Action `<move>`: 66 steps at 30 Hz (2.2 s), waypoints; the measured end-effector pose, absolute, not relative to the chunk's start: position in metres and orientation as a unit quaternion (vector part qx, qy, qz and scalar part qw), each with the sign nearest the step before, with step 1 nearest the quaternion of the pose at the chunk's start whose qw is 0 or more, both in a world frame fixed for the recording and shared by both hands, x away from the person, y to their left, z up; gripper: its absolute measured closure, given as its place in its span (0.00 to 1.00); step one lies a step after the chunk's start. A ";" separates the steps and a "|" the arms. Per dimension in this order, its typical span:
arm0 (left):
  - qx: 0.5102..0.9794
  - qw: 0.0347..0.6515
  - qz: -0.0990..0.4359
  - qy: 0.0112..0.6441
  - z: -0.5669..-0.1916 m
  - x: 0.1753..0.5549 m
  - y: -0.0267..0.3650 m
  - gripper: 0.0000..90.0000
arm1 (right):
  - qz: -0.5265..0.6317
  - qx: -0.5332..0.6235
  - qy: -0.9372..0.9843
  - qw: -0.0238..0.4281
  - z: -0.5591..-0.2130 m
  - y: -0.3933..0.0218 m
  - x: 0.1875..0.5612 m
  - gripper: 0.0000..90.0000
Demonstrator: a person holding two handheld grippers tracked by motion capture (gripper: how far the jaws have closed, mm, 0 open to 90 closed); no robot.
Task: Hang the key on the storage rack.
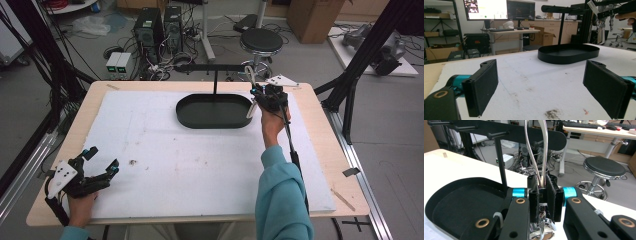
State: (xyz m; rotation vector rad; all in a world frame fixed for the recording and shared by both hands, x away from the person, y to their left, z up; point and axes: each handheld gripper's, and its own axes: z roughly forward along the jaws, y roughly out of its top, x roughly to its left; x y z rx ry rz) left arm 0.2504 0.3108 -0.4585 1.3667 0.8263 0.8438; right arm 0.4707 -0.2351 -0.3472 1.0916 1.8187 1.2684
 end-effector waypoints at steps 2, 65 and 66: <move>0.594 0.619 0.367 0.359 -0.458 0.250 0.311 0.15 | 0.484 0.419 0.695 0.327 -0.348 -0.235 0.472 0.91; 0.594 0.619 0.366 0.360 -0.458 0.250 0.311 0.15 | 0.451 0.471 0.688 0.318 -0.370 -0.216 0.495 0.90; 0.594 0.619 0.367 0.360 -0.458 0.250 0.311 0.15 | 0.449 0.468 0.691 0.318 -0.371 -0.216 0.496 0.90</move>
